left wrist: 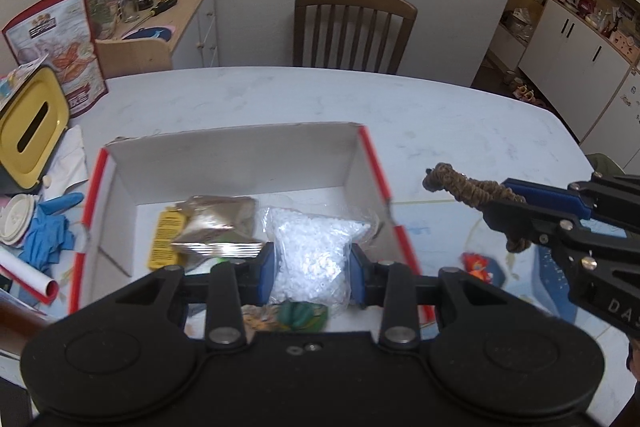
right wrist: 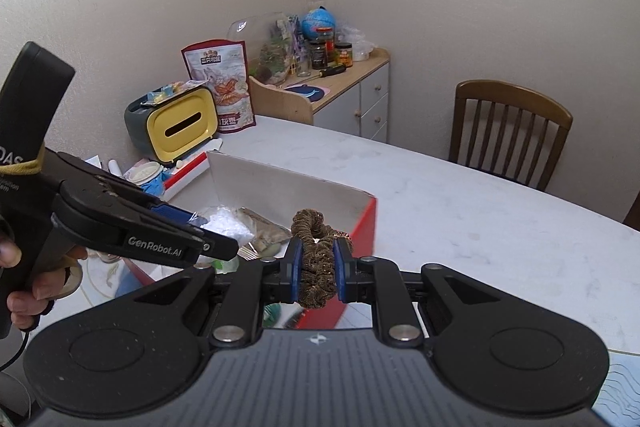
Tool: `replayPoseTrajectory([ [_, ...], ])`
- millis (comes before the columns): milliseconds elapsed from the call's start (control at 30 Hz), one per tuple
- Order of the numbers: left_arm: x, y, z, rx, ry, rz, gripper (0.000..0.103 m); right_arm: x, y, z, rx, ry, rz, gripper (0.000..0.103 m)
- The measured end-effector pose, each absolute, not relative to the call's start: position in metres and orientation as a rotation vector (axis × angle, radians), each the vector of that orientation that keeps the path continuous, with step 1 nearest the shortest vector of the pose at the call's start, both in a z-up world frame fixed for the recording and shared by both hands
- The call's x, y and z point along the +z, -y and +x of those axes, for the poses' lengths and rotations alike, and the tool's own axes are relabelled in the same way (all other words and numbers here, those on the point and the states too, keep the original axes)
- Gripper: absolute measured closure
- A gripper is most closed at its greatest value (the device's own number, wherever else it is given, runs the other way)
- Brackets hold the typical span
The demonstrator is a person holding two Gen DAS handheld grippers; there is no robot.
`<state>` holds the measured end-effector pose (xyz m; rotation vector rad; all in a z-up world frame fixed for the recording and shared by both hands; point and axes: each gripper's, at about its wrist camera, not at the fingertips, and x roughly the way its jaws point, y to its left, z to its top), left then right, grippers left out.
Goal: Organize objects
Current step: 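Carry the white bead bag and bracelet into the red box with both tools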
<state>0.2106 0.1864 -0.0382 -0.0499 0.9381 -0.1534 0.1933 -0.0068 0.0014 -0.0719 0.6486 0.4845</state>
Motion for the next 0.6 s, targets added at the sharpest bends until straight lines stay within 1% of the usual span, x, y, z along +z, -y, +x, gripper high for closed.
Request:
replayPoseTrajectory([
  [267, -0.055, -0.221, 0.221, -0.143, -0.981, -0.057, 0.068, -0.012, -0.028, 0.221, 0.476, -0.671, -0.089, 0.087],
  [600, -0.09, -0.239, 0.229, -0.167, -1.06, -0.044, 0.068, -0.043, -0.06, 0.261, 0.463, -0.749, -0.117, 0.087],
])
